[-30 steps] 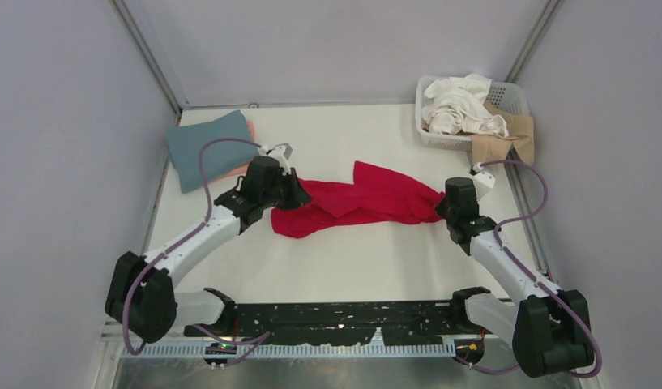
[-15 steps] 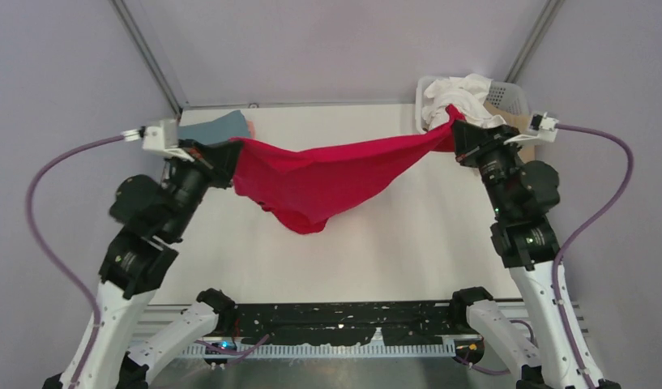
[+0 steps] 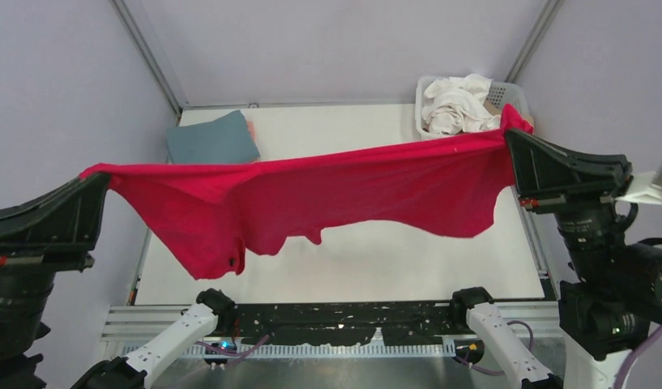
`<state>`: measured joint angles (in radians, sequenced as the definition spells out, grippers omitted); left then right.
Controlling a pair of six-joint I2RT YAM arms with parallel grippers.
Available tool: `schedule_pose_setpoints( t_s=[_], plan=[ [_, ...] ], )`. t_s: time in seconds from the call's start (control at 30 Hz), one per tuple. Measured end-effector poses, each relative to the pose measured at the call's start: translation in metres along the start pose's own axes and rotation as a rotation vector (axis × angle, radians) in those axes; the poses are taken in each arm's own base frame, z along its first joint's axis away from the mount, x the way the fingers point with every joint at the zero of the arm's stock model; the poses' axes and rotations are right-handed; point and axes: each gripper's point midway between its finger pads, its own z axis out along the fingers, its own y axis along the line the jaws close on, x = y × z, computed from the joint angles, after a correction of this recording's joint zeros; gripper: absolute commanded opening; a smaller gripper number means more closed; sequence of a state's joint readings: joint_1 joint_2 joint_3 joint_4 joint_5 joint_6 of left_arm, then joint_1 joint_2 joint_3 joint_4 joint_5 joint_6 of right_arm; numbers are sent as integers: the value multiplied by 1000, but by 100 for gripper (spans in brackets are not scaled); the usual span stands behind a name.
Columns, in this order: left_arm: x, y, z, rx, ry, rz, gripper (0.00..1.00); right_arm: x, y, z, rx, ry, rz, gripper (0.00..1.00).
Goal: Fold and stack the t-shirts
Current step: Flatten out the tshirt
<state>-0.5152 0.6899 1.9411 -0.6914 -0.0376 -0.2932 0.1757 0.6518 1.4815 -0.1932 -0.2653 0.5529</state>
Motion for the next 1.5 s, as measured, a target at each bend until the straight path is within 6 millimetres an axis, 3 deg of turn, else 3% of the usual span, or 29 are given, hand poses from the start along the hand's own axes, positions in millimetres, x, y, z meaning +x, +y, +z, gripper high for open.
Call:
schedule_pose_setpoints(
  t_s=[0.13,0.27,0.4,0.53,0.6,0.67,0.7,0.77,0.83,0.87,0.93,0.97,1.0,1.07,1.13,1.2,1.37,1.5],
  plan=[
    [-28,-19,-21,86,-49,16,0,-24,28,-24,-55,-44,-12,5],
    [-29,-25,-23,125,-50,26,0,-33,42,-41,-83,-68,-9,5],
    [-1,-12,-3,77,11,45,0,-17,31,-42,-59,-44,8,6],
    [55,32,39,-113,91,80,1,32,-18,-26,65,35,49,9],
    [103,64,63,-244,161,107,1,64,-52,-16,161,86,70,9],
    [166,100,87,-384,280,153,3,109,-104,-3,314,155,91,9],
    [200,117,98,-439,351,178,9,130,-128,1,381,188,99,12],
    [270,155,121,-538,499,222,36,187,-179,4,525,282,116,21],
    [344,196,133,-632,653,260,50,254,-230,-6,660,394,134,28],
    [379,214,134,-672,732,261,63,290,-253,-16,724,465,144,32],
    [462,251,126,-737,931,265,85,356,-292,-44,848,617,157,51],
    [498,266,118,-761,1026,258,97,380,-307,-57,897,680,159,65],
    [524,275,111,-782,1096,242,99,406,-321,-69,941,746,160,77],
    [573,290,94,-808,1222,213,100,438,-340,-82,998,829,159,89],
    [592,293,76,-822,1298,191,100,458,-354,-87,1026,885,143,98],
    [592,290,70,-824,1322,170,99,462,-362,-83,1035,891,121,96],
    [571,273,83,-788,1258,101,100,442,-364,-58,1002,834,75,95],
    [560,249,67,-740,1257,11,100,434,-354,-54,963,831,78,95]
  ],
)
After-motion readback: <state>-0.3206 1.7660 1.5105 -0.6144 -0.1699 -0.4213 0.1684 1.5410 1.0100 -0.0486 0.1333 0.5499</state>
